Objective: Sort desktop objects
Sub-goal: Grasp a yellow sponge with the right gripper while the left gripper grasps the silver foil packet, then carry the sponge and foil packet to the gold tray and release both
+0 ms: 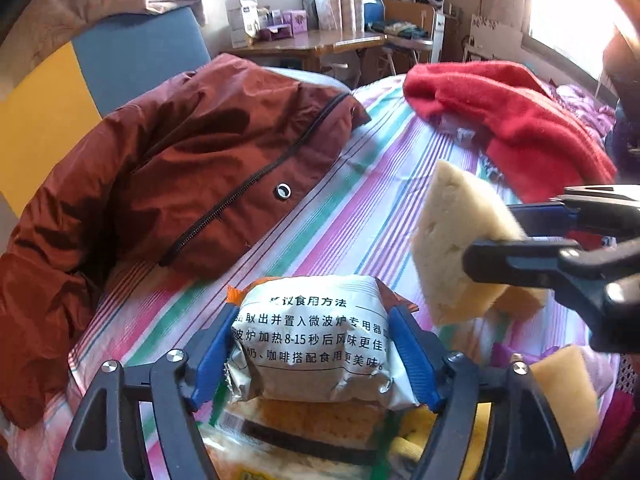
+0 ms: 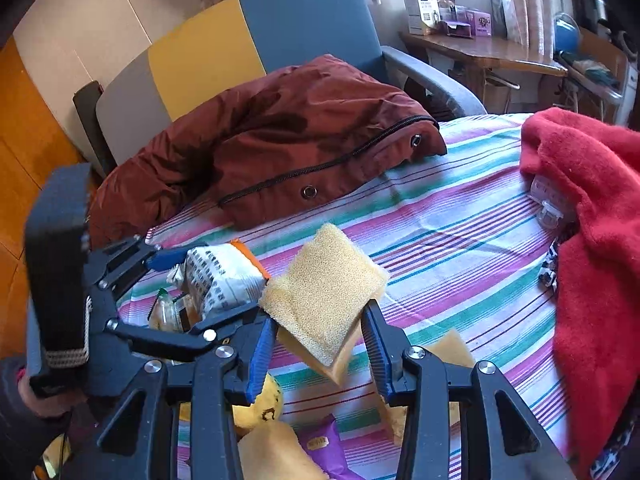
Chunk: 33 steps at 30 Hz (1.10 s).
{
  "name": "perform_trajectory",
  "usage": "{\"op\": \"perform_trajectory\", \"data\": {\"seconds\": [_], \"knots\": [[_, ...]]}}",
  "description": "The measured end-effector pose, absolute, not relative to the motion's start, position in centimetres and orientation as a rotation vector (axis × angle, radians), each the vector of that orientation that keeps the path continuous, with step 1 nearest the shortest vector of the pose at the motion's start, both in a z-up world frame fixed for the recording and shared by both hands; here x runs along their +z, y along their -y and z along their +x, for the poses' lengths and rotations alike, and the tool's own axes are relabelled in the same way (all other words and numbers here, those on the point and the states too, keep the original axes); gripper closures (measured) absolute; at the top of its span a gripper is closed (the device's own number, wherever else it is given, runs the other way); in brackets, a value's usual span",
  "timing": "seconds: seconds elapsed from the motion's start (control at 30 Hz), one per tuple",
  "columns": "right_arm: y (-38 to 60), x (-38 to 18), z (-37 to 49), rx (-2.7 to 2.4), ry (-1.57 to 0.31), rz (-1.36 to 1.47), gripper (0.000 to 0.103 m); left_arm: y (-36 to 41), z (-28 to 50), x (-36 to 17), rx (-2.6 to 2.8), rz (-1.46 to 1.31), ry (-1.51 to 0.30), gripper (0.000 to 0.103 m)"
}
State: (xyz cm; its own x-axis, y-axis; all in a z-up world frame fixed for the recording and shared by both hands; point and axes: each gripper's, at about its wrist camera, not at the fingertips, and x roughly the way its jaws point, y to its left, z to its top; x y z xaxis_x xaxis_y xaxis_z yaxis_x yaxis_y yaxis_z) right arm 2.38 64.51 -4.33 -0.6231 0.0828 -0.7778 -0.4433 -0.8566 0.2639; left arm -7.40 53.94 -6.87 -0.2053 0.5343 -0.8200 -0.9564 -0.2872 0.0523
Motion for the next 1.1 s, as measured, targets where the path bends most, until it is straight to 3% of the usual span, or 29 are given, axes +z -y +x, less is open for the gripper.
{"op": "perform_trajectory", "data": {"seconds": [0.57, 0.83, 1.1], "knots": [[-62.4, -2.2, 2.8, 2.687, -0.565, -1.050, 0.062, -45.3, -6.4, 1.4, 1.922, -0.794, -0.329, 0.029], [-59.3, -1.2, 2.4, 2.796, -0.525, -1.076, 0.062, -35.1, -5.0, 4.3, 2.053, -0.816, -0.191, 0.029], [-52.5, 2.9, 2.6, 2.953, -0.408, -1.100, 0.062, -22.4, -3.5, 3.9, 2.241, -0.891, -0.080, 0.028]]}}
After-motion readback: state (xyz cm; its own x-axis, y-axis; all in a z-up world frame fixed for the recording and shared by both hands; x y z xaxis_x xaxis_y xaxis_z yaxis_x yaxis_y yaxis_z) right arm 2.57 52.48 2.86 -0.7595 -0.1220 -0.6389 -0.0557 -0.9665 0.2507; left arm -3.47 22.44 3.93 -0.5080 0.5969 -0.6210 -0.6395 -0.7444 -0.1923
